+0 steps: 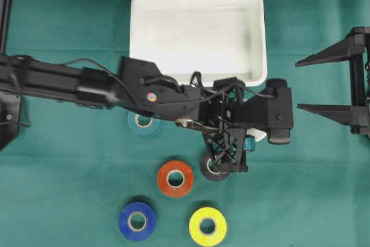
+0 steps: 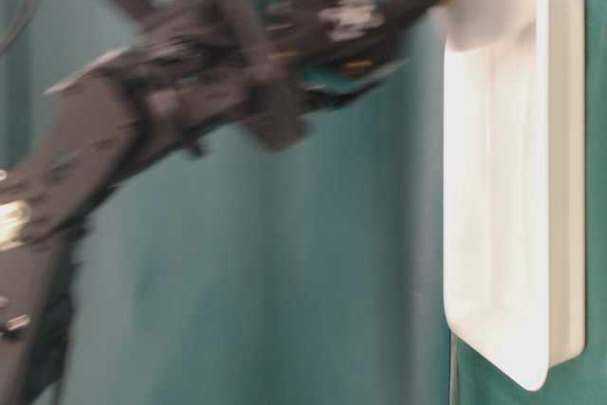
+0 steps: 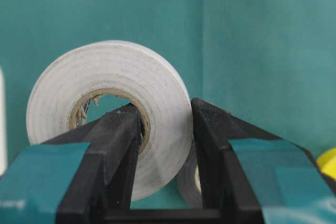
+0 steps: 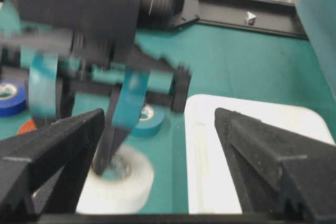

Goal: Pick up the tape from a random location and place it into the white case.
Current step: 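Close the left gripper on the white roll and lift it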

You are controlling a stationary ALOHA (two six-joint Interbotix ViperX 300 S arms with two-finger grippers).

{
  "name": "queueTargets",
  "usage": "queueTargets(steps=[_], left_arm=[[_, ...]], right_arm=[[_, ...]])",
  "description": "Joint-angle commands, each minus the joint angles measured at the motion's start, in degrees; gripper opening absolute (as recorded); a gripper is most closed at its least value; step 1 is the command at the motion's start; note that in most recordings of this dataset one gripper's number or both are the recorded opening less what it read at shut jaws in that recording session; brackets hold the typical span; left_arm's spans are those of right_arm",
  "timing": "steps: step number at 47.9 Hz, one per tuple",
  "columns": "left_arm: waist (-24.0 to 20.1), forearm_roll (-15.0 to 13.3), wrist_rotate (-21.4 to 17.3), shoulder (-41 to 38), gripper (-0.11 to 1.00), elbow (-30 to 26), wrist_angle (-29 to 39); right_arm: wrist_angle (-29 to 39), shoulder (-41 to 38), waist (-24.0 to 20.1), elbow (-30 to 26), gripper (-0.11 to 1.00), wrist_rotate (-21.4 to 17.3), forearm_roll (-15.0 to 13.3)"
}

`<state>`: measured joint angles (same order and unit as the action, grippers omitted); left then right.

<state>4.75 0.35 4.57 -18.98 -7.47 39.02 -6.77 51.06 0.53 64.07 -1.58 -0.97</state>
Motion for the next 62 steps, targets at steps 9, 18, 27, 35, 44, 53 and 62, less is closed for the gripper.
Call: queueTargets(steps=[9,18,27,35,44,53,62], left_arm=[[-0.09,0.35,-2.90,4.92,0.26,-4.83,3.78],[-0.09,0.35,-4.66,4.66,0.26,-8.61,6.94],[-0.09,0.26,-5.19,4.66,0.26,-10.63,8.79],[0.00,0.35,-5.10,5.19,0.26,-11.07,9.23],[0.00,0.35,-5.19,5.71,0.26,-11.16,9.23],[0.00,0.26,-5.19,5.80,0.26,-11.16,9.23],[0.00,0.35,-5.19,5.89,0.26,-11.07,9.23]], right_arm=[[-0.26,-0.26,0.09,-1.58,0.90,-0.18,0.00],[-0.26,-0.53,0.09,-1.58,0.90,-0.09,0.00],[-0.18,-1.05,0.09,-1.49,0.90,-0.09,0.00],[-0.26,-1.14,0.09,-1.49,0.90,-0.09,0.00],[-0.26,-1.14,0.09,-1.49,0.90,-0.09,0.00],[-0.26,-1.23,0.09,-1.58,0.90,-0.09,-0.09],[-0.26,-1.23,0.09,-1.58,0.90,-0.09,0.00]])
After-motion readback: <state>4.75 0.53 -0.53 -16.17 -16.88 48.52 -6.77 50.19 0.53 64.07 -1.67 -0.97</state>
